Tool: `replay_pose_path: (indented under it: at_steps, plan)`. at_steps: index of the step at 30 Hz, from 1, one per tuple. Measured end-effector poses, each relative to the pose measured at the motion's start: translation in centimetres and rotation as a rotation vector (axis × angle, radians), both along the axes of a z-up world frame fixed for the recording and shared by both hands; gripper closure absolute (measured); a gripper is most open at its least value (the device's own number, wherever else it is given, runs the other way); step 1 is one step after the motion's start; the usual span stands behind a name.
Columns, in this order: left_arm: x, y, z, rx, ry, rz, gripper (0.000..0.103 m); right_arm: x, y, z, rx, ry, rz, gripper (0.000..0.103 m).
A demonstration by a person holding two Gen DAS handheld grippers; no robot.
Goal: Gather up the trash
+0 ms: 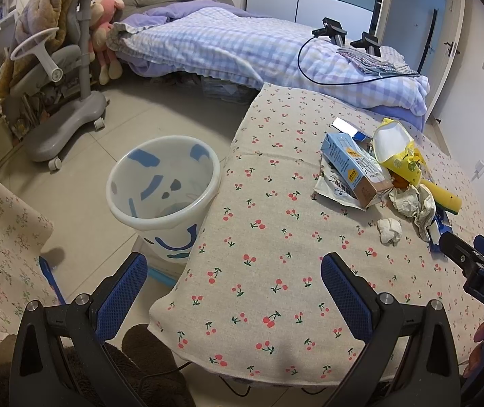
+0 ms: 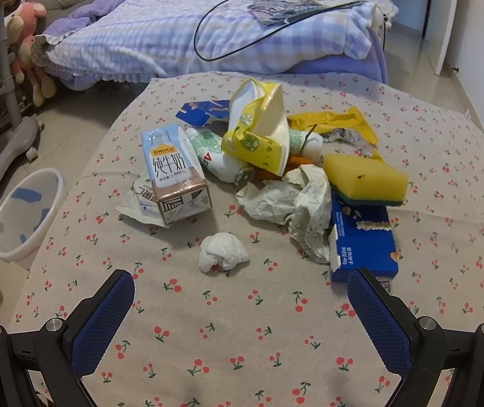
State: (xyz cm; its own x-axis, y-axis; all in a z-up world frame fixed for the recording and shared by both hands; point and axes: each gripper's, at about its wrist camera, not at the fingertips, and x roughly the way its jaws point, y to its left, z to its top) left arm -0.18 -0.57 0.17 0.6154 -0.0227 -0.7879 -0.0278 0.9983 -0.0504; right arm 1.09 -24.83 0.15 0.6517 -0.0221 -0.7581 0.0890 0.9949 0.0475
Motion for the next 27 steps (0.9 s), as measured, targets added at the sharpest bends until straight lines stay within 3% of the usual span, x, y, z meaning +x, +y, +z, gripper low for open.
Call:
replay_pose_path:
  at_steps: [27]
  plan:
    - [-0.04,-0.12,-0.07,-0.004,0.001,-0.001,0.000,0.00,-0.08,-0.16,0.012,0.008,-0.009,0.000]
